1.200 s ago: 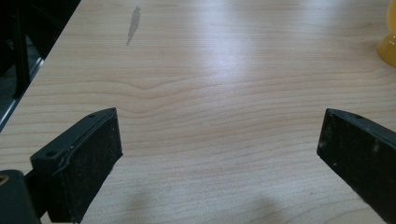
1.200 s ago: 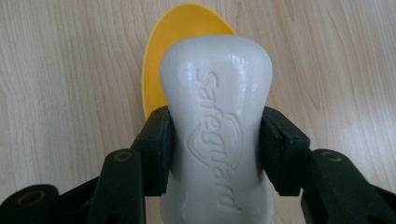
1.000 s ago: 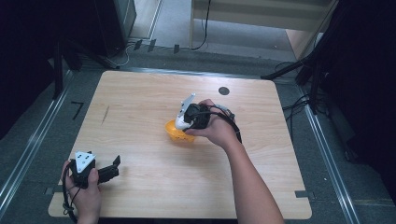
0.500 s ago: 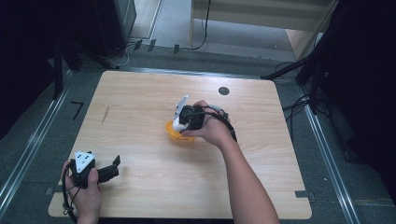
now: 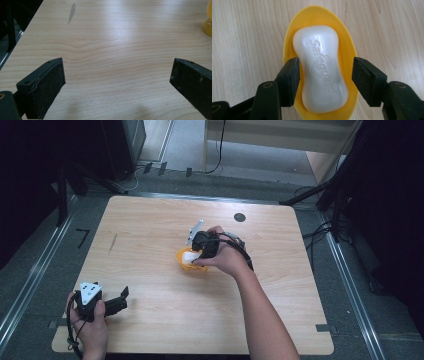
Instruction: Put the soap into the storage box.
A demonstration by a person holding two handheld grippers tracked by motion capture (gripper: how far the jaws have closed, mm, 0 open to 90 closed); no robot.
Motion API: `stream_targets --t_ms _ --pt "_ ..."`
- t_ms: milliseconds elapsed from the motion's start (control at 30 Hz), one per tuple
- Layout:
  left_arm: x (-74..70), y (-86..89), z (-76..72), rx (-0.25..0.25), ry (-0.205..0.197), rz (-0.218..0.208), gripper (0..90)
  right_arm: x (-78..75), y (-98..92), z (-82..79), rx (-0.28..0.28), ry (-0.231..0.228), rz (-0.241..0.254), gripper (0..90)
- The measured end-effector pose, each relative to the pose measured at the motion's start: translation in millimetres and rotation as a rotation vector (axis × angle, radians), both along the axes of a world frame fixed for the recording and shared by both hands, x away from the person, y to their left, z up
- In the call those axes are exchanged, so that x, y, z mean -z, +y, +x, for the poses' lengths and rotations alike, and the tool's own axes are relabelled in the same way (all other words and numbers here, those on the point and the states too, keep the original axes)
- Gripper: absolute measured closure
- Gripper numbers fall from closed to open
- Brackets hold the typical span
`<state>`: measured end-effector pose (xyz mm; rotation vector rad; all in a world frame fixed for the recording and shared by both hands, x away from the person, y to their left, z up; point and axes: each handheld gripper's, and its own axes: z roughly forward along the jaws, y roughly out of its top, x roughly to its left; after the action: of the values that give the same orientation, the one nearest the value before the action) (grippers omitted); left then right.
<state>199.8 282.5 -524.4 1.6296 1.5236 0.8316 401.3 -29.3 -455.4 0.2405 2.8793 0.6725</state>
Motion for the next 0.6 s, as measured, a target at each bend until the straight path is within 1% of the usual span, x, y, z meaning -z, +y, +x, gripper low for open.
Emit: stream_targets --t_ms 33,100,133,167,233,300,333,400,467,533,600 --pt "0.0 -0.1 0.0 -0.001 0.000 0.000 0.0 -0.9 -2.4 -0.4 0.015 0.006 0.005 40.1" --pt "-0.1 -0.2 0.1 0.000 0.001 0.001 0.0 -2.2 -6.8 0.1 0.026 0.010 0.027 39.4" --pt "0.0 -0.2 0.1 0.000 0.001 0.001 0.1 -3.4 -10.2 -0.2 0.045 0.022 0.045 39.1" --pt "0.0 -0.3 0.1 0.000 0.000 0.002 0.0 -4.6 -13.2 -0.3 0.054 0.029 0.052 38.9" --pt "0.0 -0.3 0.0 0.001 0.001 0.006 0.0 -7.9 -22.1 -1.3 0.071 0.037 0.058 38.7" --pt "0.1 -0.5 0.0 -0.001 -0.002 0.006 0.0 -8.7 -24.6 -2.0 0.077 0.043 0.060 38.3" --pt "0.1 -0.7 0.0 -0.002 -0.002 0.008 0.0 -10.8 -32.3 -3.8 0.091 0.048 0.068 37.4" --pt "0.1 -0.9 0.0 -0.002 -0.003 0.008 0.0 -11.3 -34.9 -4.7 0.097 0.052 0.072 36.7" --pt "0.0 -1.2 -0.2 -0.002 -0.001 0.012 0.0 -11.9 -42.4 -6.7 0.102 0.057 0.080 35.9" --pt "0.0 -1.4 -0.1 0.000 -0.001 0.016 0.0 -12.1 -50.2 -9.7 0.122 0.064 0.081 35.1" --pt "0.0 -1.5 -0.2 0.001 -0.001 0.018 0.0 -11.7 -58.5 -11.1 0.119 0.060 0.089 34.6"
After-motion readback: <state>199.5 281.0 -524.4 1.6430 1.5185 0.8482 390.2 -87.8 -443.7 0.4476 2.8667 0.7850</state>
